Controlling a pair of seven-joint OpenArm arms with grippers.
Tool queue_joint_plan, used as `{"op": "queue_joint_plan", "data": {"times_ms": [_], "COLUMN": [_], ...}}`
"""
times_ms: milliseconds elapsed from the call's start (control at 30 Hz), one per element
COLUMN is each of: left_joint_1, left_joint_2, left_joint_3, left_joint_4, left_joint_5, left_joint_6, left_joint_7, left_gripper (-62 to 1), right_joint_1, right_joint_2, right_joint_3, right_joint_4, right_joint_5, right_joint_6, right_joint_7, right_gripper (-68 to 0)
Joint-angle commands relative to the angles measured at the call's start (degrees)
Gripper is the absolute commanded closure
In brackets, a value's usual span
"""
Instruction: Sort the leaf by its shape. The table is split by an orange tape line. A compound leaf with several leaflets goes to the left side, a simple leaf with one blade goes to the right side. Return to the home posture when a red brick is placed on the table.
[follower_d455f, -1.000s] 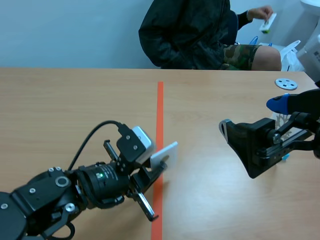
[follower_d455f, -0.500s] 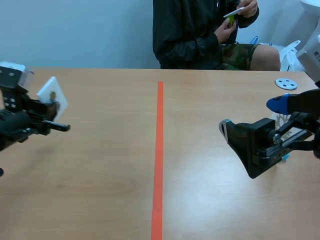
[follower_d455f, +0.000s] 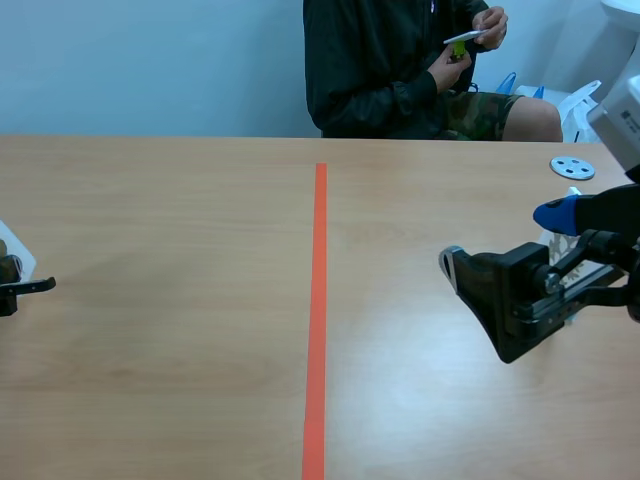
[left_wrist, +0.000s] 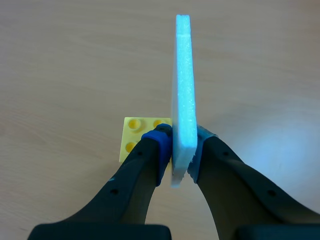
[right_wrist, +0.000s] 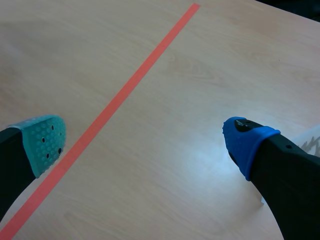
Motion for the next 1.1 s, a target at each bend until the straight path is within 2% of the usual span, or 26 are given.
{"op": "queue_joint_plan", "data": {"times_ms": [0, 300, 467, 600, 900, 1067], "left_joint_1": [-0.70, -3.63, -5.60, -6.01, -6.34, -6.36], "left_joint_2": [-0.33, 0.48, 0.46, 0.44, 0.28, -0.98], "left_joint_3": [-0.02, 0.20, 0.52, 2.78, 6.29, 6.32], "left_joint_4": [0.81, -7.13, -9.86, -9.94, -9.92, -9.66], "left_joint_5": [-0.17, -0.13, -0.13, -0.13, -0.13, -0.13], "left_joint_6": [0.02, -0.20, -4.59, -5.81, -5.95, -5.97], "left_joint_7": [-1.86, -5.20, -5.18, -5.18, -5.20, -5.90], "left_gripper": [-4.0, -4.2, -4.3, -5.0, -20.0, -36.4], "right_joint_1": [0.52, 0.52, 0.52, 0.52, 0.50, 0.50], "right_joint_2": [0.15, 0.15, 0.13, 0.13, 0.15, 0.13], "right_joint_3": [0.55, 0.55, 0.55, 0.55, 0.55, 0.55], "right_joint_4": [0.50, 0.50, 0.50, 0.50, 0.50, 0.50], "right_joint_5": [0.37, 0.37, 0.37, 0.39, 0.39, 0.39], "right_joint_6": [-0.20, -0.17, -0.17, -0.17, -0.15, -0.15], "right_joint_7": [1.07, 1.03, 1.05, 0.83, 0.55, 0.37], "right_gripper": [-65.3, -65.3, -65.3, -65.3, -65.3, -65.3]}}
